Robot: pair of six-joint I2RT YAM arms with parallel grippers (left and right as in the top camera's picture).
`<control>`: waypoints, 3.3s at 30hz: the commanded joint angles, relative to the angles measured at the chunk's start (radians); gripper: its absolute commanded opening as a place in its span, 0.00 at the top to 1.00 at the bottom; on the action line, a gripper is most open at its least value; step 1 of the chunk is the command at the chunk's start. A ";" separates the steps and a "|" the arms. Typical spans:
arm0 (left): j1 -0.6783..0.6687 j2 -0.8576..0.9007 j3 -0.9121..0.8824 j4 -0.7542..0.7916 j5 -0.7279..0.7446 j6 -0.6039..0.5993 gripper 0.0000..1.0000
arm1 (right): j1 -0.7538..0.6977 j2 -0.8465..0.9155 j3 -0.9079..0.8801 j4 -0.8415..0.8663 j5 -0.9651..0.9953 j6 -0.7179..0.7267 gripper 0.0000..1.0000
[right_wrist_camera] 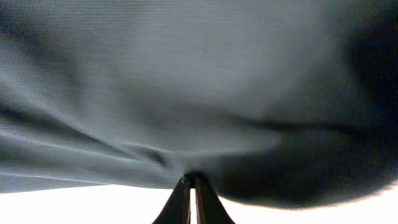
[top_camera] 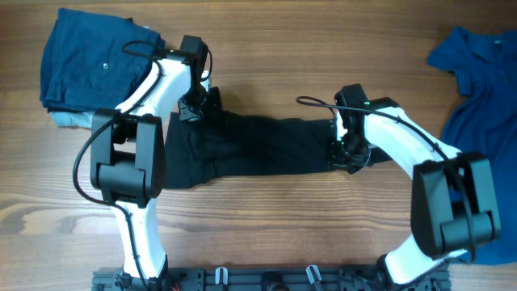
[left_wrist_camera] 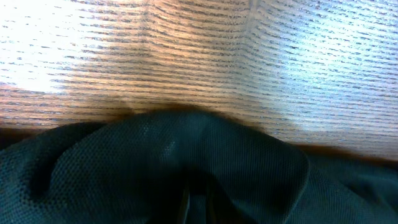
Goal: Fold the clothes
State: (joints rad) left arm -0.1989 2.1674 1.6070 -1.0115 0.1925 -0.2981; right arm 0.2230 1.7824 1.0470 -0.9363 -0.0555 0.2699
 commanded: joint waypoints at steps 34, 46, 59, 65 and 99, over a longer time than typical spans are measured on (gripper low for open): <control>0.005 0.010 -0.006 0.018 -0.036 0.002 0.90 | -0.362 -0.177 0.096 0.110 -0.392 -0.256 0.75; 0.040 -0.026 0.005 0.039 -0.044 0.026 0.91 | 0.327 -0.060 0.106 0.361 -0.113 -0.678 0.66; 0.041 -0.045 0.016 0.063 -0.044 0.032 0.87 | 0.377 0.105 0.107 0.397 -0.243 -0.711 0.89; 0.041 -0.045 0.016 0.063 -0.045 0.032 0.85 | 0.396 0.102 0.113 0.278 -0.377 -0.704 0.96; 0.315 -0.351 0.106 -0.101 -0.149 -0.047 0.00 | 0.563 0.240 0.319 0.409 -0.263 -0.687 0.75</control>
State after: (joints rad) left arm 0.1104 1.8378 1.7020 -1.1110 0.0566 -0.3470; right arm 0.7868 2.0068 1.3678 -0.5270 -0.3351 -0.4019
